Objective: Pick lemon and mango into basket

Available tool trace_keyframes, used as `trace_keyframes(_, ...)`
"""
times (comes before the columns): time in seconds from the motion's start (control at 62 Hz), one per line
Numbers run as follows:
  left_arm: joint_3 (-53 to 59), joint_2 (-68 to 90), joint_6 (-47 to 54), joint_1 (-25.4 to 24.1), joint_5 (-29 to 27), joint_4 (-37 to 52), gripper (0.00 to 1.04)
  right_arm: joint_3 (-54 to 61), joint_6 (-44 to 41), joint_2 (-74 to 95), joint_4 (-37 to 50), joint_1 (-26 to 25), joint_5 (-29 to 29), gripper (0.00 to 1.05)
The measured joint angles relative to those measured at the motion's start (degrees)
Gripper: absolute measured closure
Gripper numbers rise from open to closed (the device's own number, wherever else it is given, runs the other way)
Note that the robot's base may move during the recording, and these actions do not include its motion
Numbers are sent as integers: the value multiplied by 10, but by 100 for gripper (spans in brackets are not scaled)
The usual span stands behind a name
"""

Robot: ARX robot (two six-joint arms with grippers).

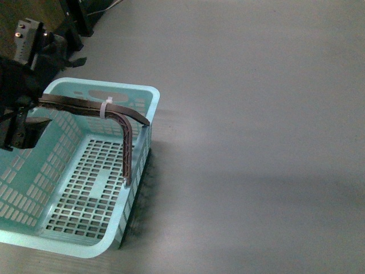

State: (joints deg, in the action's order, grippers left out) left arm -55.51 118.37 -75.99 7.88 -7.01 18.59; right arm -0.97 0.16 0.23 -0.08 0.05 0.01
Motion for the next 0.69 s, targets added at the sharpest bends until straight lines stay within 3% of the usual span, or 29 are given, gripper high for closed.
trace_keyframes(0.387, -90, 84, -2, -13, -12, -22, 8, 0, 0, 0, 0, 0, 0, 9)
trace_keyframes(0.693, -95, 101, 0, -13, -30, -40, 58, 0, 0, 0, 0, 0, 0, 9)
